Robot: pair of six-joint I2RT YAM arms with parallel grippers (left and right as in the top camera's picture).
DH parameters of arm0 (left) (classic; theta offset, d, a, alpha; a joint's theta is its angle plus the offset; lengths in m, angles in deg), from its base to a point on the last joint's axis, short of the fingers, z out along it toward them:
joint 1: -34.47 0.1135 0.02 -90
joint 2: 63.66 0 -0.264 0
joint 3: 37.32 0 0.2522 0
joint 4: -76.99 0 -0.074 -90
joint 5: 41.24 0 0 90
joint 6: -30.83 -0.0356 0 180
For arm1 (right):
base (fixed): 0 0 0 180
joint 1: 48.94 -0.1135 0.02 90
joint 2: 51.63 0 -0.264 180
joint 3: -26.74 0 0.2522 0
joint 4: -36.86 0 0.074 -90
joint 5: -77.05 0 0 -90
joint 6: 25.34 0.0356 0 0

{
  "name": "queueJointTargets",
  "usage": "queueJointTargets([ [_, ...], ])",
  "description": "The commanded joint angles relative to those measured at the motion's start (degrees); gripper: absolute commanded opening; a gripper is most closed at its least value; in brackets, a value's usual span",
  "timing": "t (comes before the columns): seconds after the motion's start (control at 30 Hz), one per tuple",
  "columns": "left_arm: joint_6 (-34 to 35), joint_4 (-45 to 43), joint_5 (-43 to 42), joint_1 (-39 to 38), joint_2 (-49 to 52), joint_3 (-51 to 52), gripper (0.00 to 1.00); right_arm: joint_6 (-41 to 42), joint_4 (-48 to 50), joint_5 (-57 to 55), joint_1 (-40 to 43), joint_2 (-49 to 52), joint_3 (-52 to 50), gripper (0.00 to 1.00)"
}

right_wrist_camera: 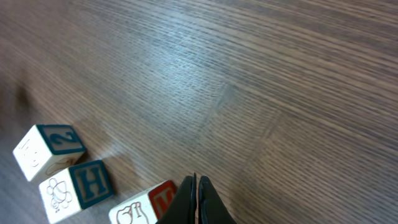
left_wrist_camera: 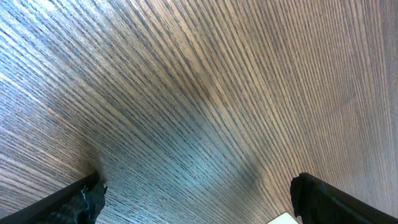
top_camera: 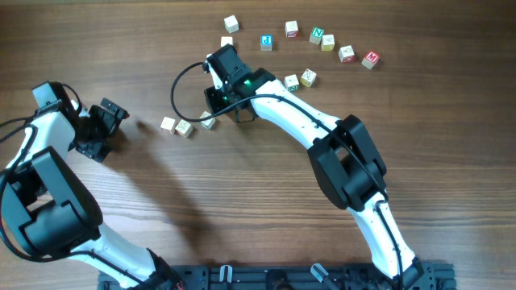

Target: Form a horizontal line

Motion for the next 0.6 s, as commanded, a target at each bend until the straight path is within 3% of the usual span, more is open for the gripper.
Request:
queueJointTargets([
  [0.0, -0.11, 0.7, 5.77, 0.7, 4.26, 3.41, 1.0, -1.2, 0.26, 2.49, -0.35, 1.73, -0.15, 0.04],
  [0.17, -0.11, -2.19, 5.77, 0.7, 4.26, 3.41, 1.0, -4.07, 0.15, 7.23, -0.37, 1.86, -0.15, 0.04],
  [0.57, -0.11, -3.34, 5.75, 0.7, 4.26, 3.41, 1.0, -4.48, -0.74, 7.08, -1.05, 3.56, -0.15, 0.04],
])
